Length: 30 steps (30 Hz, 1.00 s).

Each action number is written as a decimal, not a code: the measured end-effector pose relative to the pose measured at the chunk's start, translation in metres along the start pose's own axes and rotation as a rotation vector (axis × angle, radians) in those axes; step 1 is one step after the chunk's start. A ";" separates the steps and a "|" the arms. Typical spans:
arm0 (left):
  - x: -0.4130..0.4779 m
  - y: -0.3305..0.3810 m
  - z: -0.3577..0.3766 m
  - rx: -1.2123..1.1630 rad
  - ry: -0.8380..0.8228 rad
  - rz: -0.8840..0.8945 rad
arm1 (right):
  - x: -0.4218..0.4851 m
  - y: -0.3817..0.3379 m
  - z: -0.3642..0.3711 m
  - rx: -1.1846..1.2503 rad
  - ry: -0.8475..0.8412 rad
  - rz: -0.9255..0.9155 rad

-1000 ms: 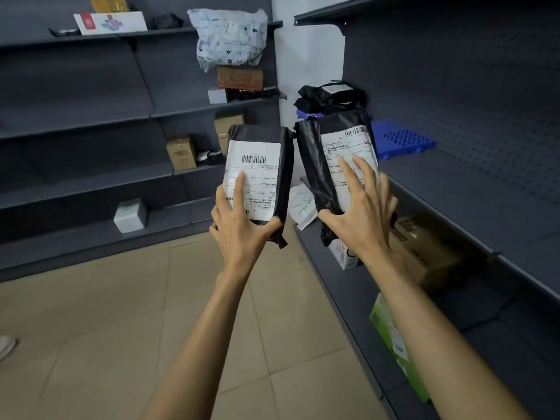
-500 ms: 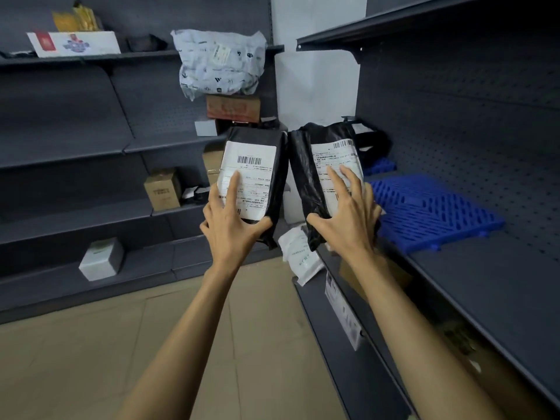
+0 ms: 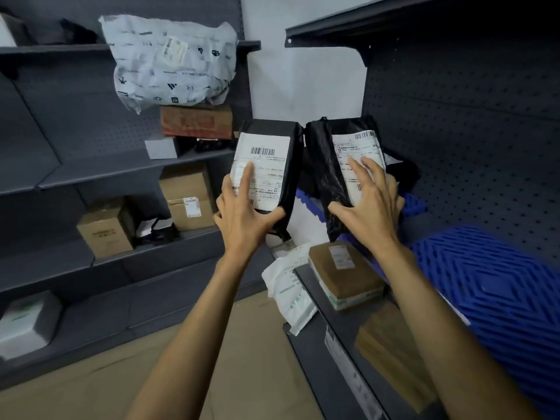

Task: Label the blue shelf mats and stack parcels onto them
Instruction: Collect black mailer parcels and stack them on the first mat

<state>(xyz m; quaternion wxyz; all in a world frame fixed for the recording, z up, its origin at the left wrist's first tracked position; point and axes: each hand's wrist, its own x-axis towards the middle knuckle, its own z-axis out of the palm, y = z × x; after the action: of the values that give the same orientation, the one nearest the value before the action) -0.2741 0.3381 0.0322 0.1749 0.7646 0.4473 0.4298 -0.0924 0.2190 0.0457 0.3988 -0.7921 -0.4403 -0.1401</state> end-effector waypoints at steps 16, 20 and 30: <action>0.237 0.084 0.193 -0.054 -0.408 0.156 | 0.229 0.107 0.049 -0.210 -0.144 0.238; 0.242 0.087 0.218 -0.040 -0.461 0.231 | 0.246 0.122 0.058 -0.289 -0.277 0.222; 0.237 0.073 0.227 -0.029 -0.364 0.374 | 0.226 0.115 0.063 -0.391 -0.205 0.127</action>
<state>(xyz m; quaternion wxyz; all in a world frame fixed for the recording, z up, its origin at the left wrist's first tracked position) 0.0044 0.5228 0.0695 0.1812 0.8960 0.2531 0.3165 0.1218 0.3649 0.0766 0.1989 -0.8904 -0.3924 -0.1164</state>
